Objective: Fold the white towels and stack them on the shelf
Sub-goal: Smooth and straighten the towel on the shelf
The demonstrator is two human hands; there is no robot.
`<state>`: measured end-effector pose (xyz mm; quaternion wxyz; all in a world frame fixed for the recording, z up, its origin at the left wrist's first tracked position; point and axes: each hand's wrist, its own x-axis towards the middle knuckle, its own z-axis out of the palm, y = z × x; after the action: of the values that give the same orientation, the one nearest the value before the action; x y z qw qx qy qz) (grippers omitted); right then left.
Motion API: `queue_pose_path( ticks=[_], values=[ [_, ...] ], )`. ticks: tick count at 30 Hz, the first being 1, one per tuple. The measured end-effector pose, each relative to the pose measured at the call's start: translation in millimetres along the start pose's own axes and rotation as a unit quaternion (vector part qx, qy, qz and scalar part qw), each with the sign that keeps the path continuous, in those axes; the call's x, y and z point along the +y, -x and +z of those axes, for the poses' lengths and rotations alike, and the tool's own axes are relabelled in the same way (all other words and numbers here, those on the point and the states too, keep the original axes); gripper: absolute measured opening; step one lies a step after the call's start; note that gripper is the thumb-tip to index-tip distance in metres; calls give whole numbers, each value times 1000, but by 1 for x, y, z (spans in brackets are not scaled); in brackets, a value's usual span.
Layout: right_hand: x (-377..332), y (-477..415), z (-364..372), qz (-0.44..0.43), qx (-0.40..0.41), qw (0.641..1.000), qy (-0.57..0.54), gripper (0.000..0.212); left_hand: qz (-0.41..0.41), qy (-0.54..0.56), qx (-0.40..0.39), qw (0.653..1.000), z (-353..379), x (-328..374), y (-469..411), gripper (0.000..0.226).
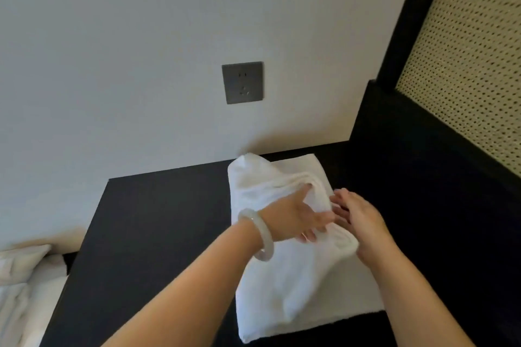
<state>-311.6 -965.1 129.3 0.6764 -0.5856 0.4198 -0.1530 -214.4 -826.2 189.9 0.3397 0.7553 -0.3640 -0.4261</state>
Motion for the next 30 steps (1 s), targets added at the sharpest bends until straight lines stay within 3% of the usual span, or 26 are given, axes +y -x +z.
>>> queue_pose_path(
  ticks=[1,3,5,7,10,12,14,20,22,25,27,30],
  values=[
    [-1,-3,-15,2,20,998,59,29,-17,-116,0,993,13,-3,-14,71],
    [2,-8,-36,14,38,981,192,39,-31,-322,72,944,22,-22,-30,58],
    [6,-10,-37,24,7,963,267,52,-31,-406,117,906,19,-49,-36,53],
    [12,-11,-20,22,-31,942,335,59,-31,-444,95,891,14,-78,-38,63],
    [30,-9,19,-18,12,873,487,60,-9,-456,94,885,12,-114,-33,65],
    [43,-5,40,-71,54,848,523,60,-7,-450,131,883,18,-129,-23,63],
    [52,-9,51,-135,41,834,534,58,-30,-431,170,886,25,-137,-9,63],
    [35,-48,86,-294,-175,762,551,47,-192,-410,207,867,57,-138,59,85],
    [25,-52,105,-308,-265,749,524,47,-179,-395,220,874,64,-129,81,93],
    [13,-51,135,-288,-378,729,493,47,-118,-461,239,847,57,-129,100,76],
    [11,-47,153,-292,-402,703,510,51,-107,-465,252,842,39,-140,112,61],
    [9,-46,158,-318,-352,685,552,56,-127,-513,245,813,3,-162,120,64]
  ],
)
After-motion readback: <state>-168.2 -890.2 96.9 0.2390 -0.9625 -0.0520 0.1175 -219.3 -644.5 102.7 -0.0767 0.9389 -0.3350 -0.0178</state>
